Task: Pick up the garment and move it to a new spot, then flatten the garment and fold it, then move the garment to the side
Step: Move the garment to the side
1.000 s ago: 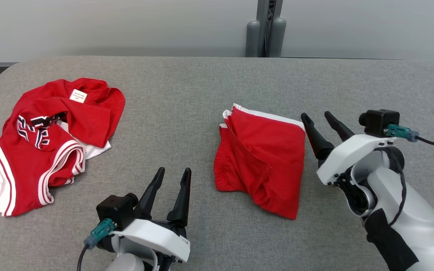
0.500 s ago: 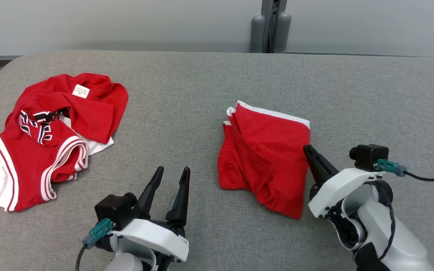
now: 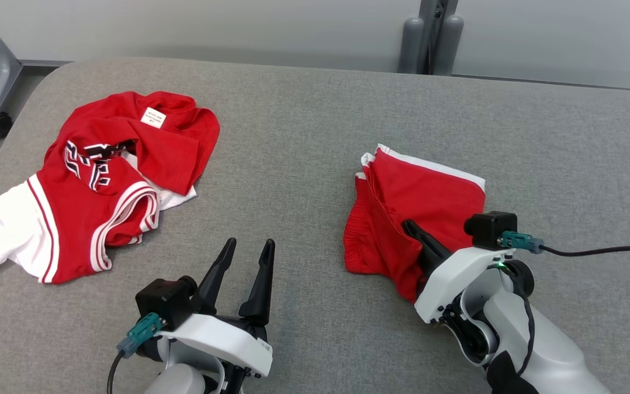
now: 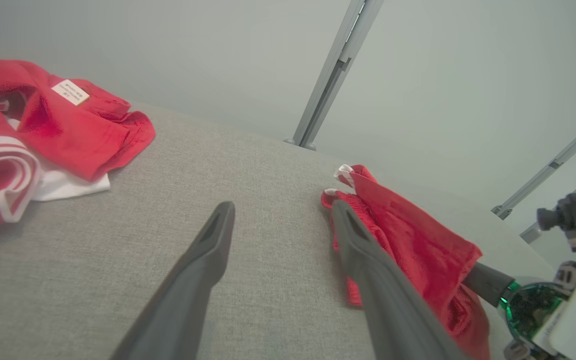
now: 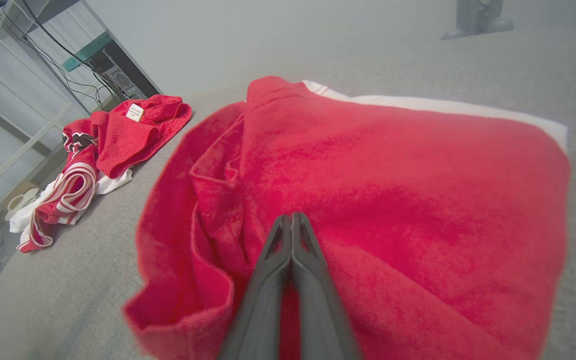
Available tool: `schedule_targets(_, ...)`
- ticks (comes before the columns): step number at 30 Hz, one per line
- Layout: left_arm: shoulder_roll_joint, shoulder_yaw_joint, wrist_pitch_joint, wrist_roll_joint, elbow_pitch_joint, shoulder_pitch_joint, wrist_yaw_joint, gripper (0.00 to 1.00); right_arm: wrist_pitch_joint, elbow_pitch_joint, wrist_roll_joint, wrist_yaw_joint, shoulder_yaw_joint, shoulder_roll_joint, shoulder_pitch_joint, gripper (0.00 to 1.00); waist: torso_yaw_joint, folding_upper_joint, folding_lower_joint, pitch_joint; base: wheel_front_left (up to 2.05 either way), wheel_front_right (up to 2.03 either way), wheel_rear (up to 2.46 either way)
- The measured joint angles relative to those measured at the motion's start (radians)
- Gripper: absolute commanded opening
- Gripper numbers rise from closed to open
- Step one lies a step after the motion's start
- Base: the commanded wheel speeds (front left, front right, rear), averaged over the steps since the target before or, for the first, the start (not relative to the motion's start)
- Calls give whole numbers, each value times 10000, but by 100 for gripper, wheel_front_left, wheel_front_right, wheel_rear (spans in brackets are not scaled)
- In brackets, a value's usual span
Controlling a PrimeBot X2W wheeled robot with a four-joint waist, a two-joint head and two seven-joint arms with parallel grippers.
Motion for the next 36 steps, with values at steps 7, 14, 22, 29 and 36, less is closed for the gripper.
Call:
schedule_targets(7, 42, -21, 0, 0, -23, -17, 13, 100, -221, 44, 736, 0, 1206, 27, -431, 0, 307, 0, 0, 44, 0, 0, 0)
schedule_targets(14, 46, -54, 8, -15, -29, -14, 58, 100, -270, 61, 1542, 0, 2696, 33, -686, 0, 332, 0, -1, 21, 0, 0, 0)
schedule_targets(22, 115, -27, 25, -73, -40, -10, 102, 100, -819, -50, 1816, 0, 3708, 33, -1004, 0, 139, 0, -1, -26, 0, 0, 0)
schedule_targets(29, 222, 46, 17, -84, -178, 113, 265, 100, -1147, -328, 1383, 0, 2803, -33, -1188, 26, -285, 0, 0, -190, 0, 0, 0)
schedule_targets(36, 341, -48, 88, 17, -267, 153, 368, 100, -1212, -677, 871, 0, 1287, -817, -674, 100, -675, 0, 0, -387, 0, 0, 0)
